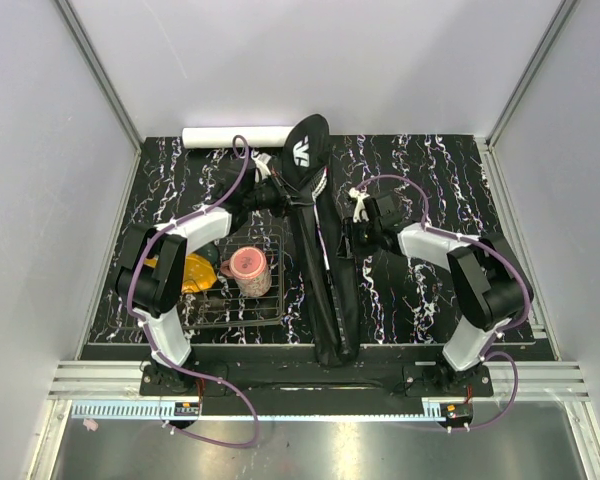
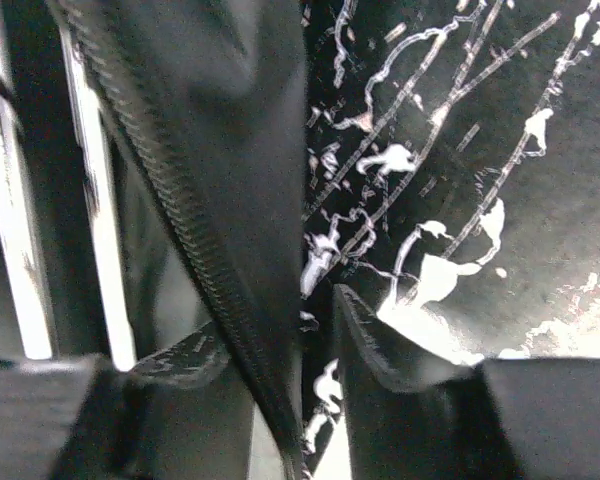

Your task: Pack up the badminton gear

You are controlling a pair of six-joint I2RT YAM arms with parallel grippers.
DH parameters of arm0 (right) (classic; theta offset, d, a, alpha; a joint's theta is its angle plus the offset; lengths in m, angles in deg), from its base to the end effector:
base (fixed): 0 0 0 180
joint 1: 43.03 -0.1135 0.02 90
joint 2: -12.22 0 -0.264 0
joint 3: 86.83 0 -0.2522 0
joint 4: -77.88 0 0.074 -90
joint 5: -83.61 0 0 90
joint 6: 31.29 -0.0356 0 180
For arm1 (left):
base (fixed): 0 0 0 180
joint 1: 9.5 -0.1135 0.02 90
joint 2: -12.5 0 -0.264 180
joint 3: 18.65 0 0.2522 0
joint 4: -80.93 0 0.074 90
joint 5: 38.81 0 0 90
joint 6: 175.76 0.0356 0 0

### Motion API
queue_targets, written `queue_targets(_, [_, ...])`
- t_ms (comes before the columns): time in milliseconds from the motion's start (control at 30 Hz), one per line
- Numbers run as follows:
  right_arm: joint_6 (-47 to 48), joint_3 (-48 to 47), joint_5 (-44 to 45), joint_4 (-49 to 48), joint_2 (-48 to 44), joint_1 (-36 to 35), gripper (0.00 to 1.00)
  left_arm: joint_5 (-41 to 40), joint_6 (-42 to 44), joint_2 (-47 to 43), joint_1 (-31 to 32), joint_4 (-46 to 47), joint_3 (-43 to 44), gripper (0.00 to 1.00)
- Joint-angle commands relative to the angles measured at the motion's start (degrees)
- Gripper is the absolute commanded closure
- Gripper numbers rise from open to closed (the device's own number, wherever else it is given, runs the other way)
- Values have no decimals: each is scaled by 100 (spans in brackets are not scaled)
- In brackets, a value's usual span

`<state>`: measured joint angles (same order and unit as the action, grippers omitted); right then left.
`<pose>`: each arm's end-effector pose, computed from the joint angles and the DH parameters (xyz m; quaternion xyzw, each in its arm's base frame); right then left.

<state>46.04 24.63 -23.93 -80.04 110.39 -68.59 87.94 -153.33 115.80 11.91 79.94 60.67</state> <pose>0.3054 0.1579 0.1654 -0.1545 0.9221 0.2422 0.2591 0.3684 -0.1673 0.2246 -0.1578 0.8026 -0.5471 0.1776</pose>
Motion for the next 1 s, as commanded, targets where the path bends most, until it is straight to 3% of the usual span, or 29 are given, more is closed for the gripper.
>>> queue_targets(0, [-429, -313, -505, -877, -17, -19, 79, 210, 215, -241, 4, 19, 422, 100])
queue_targets(33, [-560, -392, -453, -675, -270, -36, 97, 88, 444, -250, 12, -281, 492, 100])
queue_targets(67, [-622, -471, -409, -447, -437, -37, 100, -244, 699, -276, 47, -641, 684, 100])
queue_targets(200, [-886, -507, -4, 91, -1325, -37, 100, -1344, 1937, -381, 284, -2127, 1002, 95])
queue_targets(300, [-1167, -358, 49, 56, -1739, -37, 100, -2056, 2308, -329, 565, -2559, 1152, 91])
queue_targets(400, [-1483, -95, 119, -303, -2011, -37, 100, -2637, 2494, -259, 873, -2779, 1266, 90])
queue_targets(567, [-1493, 12, 339, -445, -2056, -37, 100, -3191, 2565, -206, 1365, -2930, 1249, 75])
queue_targets(733, [-1642, 195, 173, -638, -1986, -28, 100, -3122, 2556, -39, 1594, -2860, 1152, 67])
queue_targets(800, [-1748, 257, 76, -770, -1960, -19, 100, -2972, 2582, -4, 1673, -2860, 1152, 69])
queue_targets(900, [-1644, 214, 128, -569, -1907, -19, 100, -2814, 2652, -135, 1735, -2842, 1099, 86])
queue_targets(967, [-1511, -23, 530, 121, -1846, -10, 98, -2648, 2714, -293, 1726, -2894, 1195, 100])
